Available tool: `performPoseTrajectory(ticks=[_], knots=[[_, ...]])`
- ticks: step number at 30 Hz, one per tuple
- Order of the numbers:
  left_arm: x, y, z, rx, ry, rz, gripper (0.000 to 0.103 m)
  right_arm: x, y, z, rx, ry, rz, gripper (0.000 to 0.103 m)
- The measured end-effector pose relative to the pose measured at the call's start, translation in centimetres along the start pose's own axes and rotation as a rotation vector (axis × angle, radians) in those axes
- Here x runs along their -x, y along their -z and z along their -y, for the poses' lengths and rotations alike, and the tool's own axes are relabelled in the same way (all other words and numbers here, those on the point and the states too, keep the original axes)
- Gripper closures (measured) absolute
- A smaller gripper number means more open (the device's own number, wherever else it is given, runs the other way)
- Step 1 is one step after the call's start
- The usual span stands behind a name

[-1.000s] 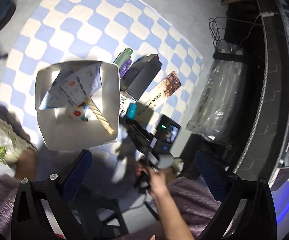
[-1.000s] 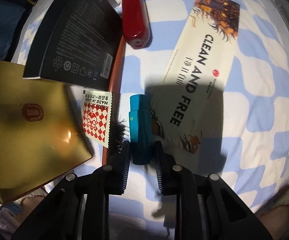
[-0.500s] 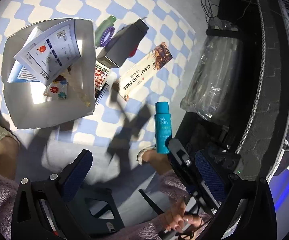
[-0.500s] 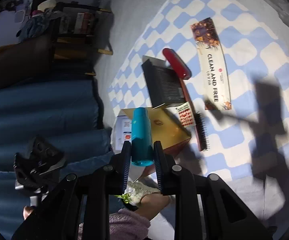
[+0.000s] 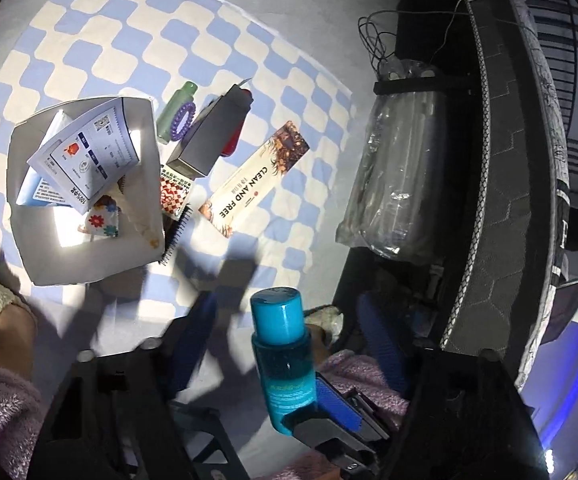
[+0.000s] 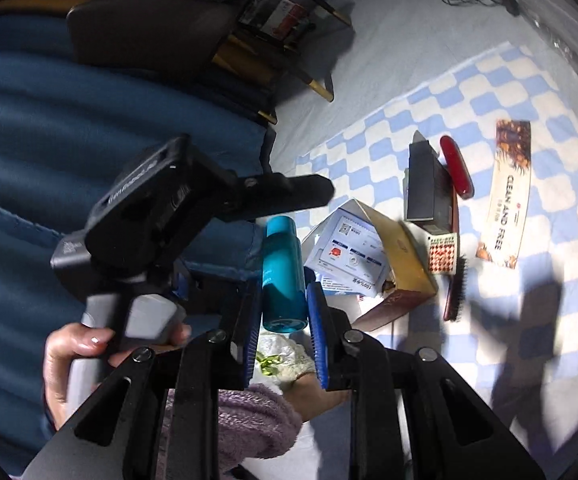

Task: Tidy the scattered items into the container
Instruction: 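Grasp the teal bottle with the left gripper while the right gripper releases it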

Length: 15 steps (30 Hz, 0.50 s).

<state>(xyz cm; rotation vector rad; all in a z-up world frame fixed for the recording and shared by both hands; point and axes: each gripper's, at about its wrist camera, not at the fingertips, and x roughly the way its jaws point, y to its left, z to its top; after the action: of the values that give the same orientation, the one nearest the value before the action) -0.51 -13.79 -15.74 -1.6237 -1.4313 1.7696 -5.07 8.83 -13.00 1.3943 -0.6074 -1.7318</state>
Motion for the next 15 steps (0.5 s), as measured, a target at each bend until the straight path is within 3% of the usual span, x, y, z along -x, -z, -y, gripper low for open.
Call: performPoseTrajectory(ticks=[1, 2, 8, 15], knots=[[-0.1, -0.1, -0.2, -0.007, -0.010, 0.006, 0.078, 0.0, 0.1, -0.2, 0.006, 0.002, 0.004, 0.079], [-0.2, -0.2, -0.4, -0.014, -0.022, 0.012, 0.082, 0.0, 0.1, -0.3, 0.007, -0.003, 0.006, 0.079], [0.4, 0.1, 0.4, -0.051, -0.014, 0.041, 0.082, 0.0, 0.3, -1.2, 0.095, 0.046, 0.024, 0.079], [1.2, 0.0, 0.5, -0.059, -0.035, 0.073, 0.082, 0.0, -0.1, -1.7, 0.089, 0.046, 0.052, 0.077]])
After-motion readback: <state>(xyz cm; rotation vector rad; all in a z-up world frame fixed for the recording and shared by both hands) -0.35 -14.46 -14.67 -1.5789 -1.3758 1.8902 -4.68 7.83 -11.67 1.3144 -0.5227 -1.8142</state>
